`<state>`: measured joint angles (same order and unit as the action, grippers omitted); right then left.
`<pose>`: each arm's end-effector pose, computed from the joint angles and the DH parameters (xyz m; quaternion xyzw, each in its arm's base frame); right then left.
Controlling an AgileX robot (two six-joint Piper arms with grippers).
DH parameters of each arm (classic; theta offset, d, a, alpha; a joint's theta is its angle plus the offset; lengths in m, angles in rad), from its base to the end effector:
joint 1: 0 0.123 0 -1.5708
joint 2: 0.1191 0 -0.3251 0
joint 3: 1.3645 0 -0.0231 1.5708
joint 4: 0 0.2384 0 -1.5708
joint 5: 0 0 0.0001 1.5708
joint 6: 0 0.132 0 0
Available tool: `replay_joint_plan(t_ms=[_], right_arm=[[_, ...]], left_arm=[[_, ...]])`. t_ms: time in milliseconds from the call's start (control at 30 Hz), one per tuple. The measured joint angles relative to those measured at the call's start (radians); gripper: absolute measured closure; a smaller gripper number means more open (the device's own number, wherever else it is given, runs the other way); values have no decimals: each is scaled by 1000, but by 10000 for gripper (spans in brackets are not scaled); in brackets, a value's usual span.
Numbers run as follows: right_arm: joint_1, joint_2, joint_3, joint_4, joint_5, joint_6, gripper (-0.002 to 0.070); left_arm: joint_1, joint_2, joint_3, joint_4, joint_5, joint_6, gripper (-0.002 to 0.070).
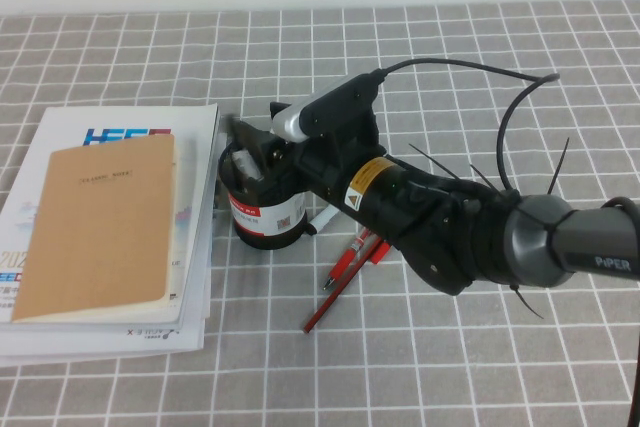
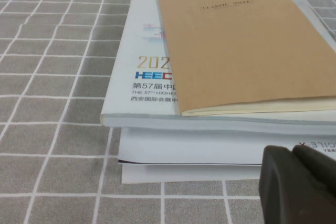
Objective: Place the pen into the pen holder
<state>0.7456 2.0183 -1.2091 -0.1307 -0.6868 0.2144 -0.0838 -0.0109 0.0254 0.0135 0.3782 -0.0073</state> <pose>0.3600 0.3473 0.2518 -0.2512 0.6756 0.3154 0.6172 0.0387 -0.0026 0.1587 0.0344 0.8057 -0.0212 0.5909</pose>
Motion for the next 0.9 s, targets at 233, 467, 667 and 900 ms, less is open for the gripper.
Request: replay_joint_plan(t_ms=[233,467,667,900], right_arm=[[0,-51,0,10,51,1,389],[0,-325,103,-51,192,72,659],[0,-621,358,-71,217,120,686],[0,-1033,582,-160,327,125,688]], left_arm=[[0,0,0,0,0,0,680],[0,0,0,0,0,0,680],[0,0,0,0,0,0,680],[0,0,0,0,0,0,680]])
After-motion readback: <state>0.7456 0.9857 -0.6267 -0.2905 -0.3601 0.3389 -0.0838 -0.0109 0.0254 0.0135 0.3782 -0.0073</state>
